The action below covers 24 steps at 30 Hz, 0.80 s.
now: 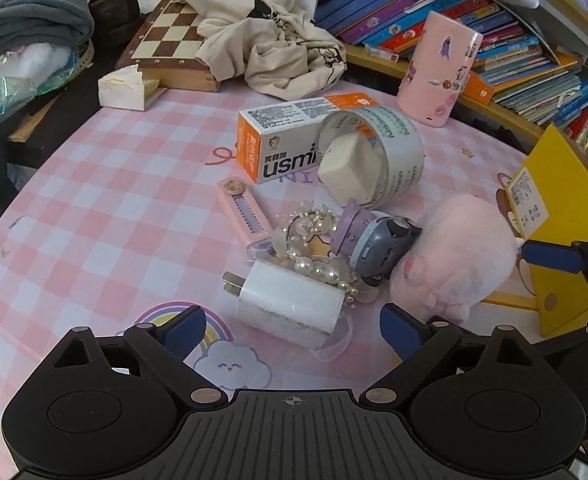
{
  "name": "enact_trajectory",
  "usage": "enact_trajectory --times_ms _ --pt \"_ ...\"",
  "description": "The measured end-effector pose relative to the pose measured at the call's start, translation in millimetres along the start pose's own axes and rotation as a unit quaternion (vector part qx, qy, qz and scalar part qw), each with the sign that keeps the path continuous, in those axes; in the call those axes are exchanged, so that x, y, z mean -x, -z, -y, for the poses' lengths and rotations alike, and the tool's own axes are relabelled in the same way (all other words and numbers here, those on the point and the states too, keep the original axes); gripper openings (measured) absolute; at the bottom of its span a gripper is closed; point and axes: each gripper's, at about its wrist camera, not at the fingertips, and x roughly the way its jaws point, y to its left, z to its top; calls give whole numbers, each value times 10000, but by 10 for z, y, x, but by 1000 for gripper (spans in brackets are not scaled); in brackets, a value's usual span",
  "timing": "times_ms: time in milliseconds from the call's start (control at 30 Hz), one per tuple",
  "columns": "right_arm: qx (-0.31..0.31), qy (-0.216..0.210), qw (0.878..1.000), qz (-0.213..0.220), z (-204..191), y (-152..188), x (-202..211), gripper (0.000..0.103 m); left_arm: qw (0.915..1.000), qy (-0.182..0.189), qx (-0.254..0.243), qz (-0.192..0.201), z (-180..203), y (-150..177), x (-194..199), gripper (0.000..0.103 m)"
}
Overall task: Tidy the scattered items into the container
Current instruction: 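Move the right tool to the pink plush pig while the left tool approaches the white charger, then close the left gripper on the white charger while the right gripper closes on the pink pig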
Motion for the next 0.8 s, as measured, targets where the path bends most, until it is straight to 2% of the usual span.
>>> enact_trajectory --times_ms 267,533,800 --pt "-57 -317 9995 -57 63 -46 -177 103 9997 -221 40 13 12 -26 -68 88" --pt "128 -339 9993 39 44 -60 -224 103 9993 -365 48 7 2 -33 -104 82" --pt "86 -351 9993 -4 56 -57 -222 103 9990 -425 -44 153 26 -66 -99 82"
